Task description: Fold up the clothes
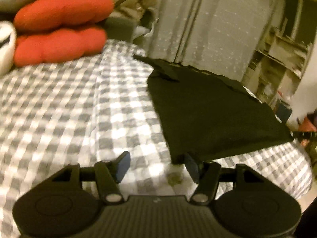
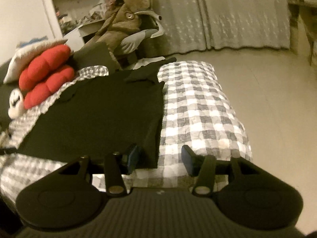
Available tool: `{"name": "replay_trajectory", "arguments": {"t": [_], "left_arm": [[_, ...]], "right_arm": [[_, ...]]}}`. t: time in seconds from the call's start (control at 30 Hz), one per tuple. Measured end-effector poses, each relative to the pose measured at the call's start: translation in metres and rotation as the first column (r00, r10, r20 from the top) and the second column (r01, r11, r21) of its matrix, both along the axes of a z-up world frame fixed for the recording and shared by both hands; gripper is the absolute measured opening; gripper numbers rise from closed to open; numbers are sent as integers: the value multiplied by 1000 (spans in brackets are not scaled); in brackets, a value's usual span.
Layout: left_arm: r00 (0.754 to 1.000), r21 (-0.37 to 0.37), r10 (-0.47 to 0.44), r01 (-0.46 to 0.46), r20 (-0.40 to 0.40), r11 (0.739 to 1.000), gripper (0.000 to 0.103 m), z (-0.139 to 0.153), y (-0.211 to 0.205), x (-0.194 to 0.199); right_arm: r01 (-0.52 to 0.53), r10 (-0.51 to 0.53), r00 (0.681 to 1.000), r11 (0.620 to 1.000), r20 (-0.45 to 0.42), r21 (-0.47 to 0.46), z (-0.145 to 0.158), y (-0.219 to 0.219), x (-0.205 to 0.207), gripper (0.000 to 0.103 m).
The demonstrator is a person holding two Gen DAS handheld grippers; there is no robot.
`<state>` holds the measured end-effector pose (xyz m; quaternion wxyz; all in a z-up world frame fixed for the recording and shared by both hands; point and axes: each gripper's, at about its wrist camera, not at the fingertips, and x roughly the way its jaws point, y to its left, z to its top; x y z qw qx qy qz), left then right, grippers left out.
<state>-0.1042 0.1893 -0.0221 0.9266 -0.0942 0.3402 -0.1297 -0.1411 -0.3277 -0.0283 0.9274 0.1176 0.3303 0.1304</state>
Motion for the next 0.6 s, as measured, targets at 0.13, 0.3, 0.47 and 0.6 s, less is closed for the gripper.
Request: {"name": "replay_trajectory", "arguments": {"t": [0.13,0.3,0.47,0.6], "left_arm": [[993,-193,17,-39,-114,981,60,-4,14,7],[965,-441,-4,-115,-261,890,51,-13,31,19],[946,-553,-29,-163,-322,817,49,-24,31,24],[950,-569,-13,-176,-312,803,47,-29,24,28]], "right_arm": [[35,-28,998,991,-59,126,4,-13,-4,52],[125,-48,974,927,-220,353,-2,-31,-9,52],[219,-48,950,808,-308,547,-14,-50,-14,52],[197,-39,955,821,-292,536,-10,-45,-15,52]]}}
